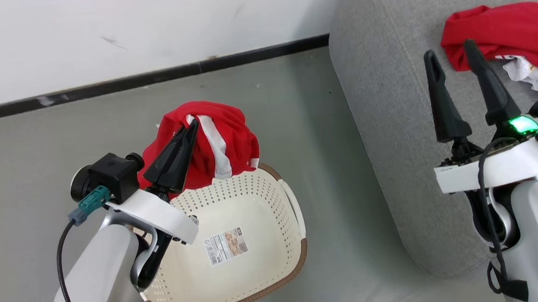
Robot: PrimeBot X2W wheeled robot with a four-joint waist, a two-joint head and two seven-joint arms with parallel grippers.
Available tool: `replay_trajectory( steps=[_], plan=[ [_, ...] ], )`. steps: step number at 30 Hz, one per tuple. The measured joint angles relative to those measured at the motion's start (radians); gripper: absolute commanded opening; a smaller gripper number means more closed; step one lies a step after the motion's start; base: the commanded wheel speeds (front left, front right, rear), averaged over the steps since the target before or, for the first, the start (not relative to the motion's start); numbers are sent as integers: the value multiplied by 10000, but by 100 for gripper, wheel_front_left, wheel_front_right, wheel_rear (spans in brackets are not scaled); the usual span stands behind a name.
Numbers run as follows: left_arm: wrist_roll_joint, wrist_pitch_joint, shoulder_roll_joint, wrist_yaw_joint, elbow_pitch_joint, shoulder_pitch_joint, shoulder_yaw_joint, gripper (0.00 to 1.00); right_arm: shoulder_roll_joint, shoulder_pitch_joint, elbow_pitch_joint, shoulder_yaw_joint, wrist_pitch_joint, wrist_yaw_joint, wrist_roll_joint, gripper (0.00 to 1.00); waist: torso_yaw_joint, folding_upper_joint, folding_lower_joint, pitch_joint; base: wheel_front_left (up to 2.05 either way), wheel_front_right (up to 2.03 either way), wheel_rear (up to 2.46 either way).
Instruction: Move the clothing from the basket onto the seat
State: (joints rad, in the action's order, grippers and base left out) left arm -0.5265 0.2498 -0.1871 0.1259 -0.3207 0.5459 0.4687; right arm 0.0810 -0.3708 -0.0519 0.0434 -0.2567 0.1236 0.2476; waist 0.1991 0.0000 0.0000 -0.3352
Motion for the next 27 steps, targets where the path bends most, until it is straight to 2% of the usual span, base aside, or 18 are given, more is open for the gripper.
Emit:
replay_trajectory(
  steps=[18,27],
  plan=[
    [-15,6,242,-17,646,-255,207,0,583,1074,625,1081,2,0,479,100,-727,0,0,1806,0,0,0],
    [-15,-385,284,-88,836,-254,410,0,832,1653,761,1346,2,0,744,100,-1011,0,0,2518,0,0,0]
  ],
)
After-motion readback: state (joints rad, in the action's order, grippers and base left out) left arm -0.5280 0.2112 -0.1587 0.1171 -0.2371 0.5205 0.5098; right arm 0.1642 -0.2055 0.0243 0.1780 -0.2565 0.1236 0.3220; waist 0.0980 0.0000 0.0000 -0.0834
